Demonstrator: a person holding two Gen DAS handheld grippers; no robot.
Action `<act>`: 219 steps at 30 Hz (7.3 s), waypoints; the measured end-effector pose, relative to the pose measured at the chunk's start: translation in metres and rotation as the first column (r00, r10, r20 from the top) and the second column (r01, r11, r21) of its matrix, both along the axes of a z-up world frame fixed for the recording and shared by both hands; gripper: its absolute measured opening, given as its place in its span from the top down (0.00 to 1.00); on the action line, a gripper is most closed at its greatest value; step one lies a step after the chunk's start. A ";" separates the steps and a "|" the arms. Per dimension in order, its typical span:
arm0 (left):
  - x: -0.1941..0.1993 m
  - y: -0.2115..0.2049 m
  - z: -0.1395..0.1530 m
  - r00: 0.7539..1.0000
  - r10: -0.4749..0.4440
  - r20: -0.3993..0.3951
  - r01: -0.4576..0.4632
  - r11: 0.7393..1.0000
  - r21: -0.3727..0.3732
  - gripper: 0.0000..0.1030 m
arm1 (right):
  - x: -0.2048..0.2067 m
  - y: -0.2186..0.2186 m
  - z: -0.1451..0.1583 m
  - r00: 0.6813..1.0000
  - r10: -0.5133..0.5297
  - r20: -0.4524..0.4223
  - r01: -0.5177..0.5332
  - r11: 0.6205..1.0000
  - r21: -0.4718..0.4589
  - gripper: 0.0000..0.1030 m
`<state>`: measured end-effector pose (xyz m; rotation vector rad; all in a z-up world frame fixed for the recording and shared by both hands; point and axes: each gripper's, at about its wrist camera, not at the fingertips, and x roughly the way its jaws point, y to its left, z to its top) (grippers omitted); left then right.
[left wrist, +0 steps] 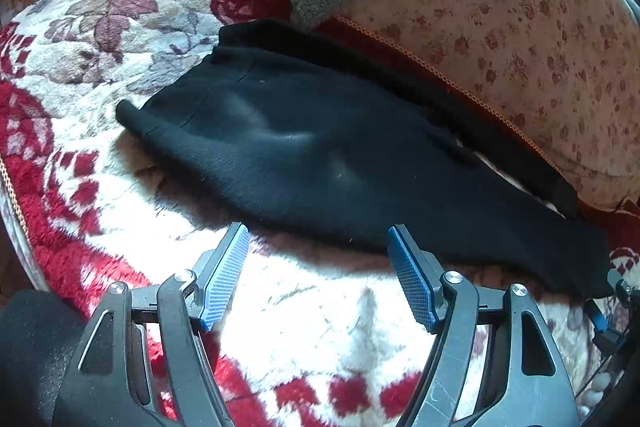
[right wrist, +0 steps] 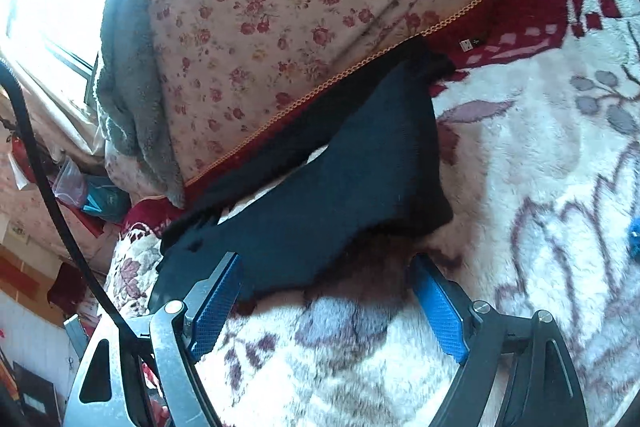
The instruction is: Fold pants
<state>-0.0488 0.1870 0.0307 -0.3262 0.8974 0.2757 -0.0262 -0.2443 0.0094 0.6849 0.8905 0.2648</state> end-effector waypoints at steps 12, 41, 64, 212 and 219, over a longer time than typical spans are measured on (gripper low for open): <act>0.037 0.003 -0.004 1.000 0.026 0.011 -0.026 0.999 0.040 0.30 | 0.033 -0.035 -0.020 0.988 -0.157 -0.001 0.153 0.964 0.218 0.44; 0.027 0.037 0.004 1.000 0.006 -0.014 -0.008 0.994 -0.111 0.84 | -0.005 -0.034 0.014 0.988 -0.109 0.113 0.132 0.965 -0.227 0.87; 0.014 0.068 -0.002 0.991 0.131 0.020 -0.113 0.915 -0.387 0.54 | 0.004 -0.075 -0.020 0.976 -0.215 0.019 0.213 0.973 0.086 0.68; 0.164 0.007 -0.008 0.999 -0.037 -0.026 0.026 0.940 -0.339 0.93 | 0.163 -0.015 -0.029 1.000 -0.006 0.026 0.001 0.982 0.188 0.92; 0.138 0.009 0.021 0.997 -0.065 0.032 0.072 0.938 -0.338 0.93 | 0.136 -0.016 -0.014 0.998 -0.004 0.061 -0.008 0.980 0.200 0.92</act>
